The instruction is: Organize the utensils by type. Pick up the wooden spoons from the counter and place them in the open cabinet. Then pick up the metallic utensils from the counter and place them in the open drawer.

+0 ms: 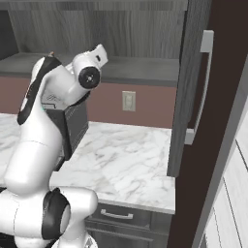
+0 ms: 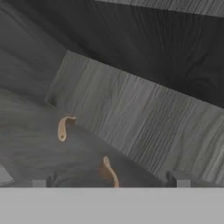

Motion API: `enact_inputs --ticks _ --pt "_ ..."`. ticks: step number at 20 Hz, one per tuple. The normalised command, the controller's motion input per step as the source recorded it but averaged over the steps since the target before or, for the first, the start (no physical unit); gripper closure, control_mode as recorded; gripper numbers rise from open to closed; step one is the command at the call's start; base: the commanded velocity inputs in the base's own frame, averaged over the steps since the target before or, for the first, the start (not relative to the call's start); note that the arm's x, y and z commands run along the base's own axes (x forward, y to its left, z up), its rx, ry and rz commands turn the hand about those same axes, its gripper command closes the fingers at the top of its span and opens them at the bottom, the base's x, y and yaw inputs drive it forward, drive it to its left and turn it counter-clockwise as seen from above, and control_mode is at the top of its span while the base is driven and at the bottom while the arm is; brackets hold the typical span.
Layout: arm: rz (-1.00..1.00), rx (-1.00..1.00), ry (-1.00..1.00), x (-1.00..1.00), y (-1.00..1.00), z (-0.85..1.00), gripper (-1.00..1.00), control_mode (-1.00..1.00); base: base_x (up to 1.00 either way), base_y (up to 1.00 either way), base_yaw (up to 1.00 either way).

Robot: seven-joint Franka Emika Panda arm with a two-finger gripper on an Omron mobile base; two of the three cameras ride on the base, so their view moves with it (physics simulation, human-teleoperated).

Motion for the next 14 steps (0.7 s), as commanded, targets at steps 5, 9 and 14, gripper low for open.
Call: enact_inputs --ticks 5,9,14 --pt "-0.01 0.01 -0.31 -1.0 0.43 0.0 -1.0 -1.0 0.0 0.0 0.0" --pt "-0.07 0.07 -0.08 -1.0 0.19 0.15 -1.0 -1.0 0.0 0.0 0.0" --pt "-0.16 0.14 0.19 -1.0 0.0 0.49 -1.0 -1.0 0.0 0.0 0.0"
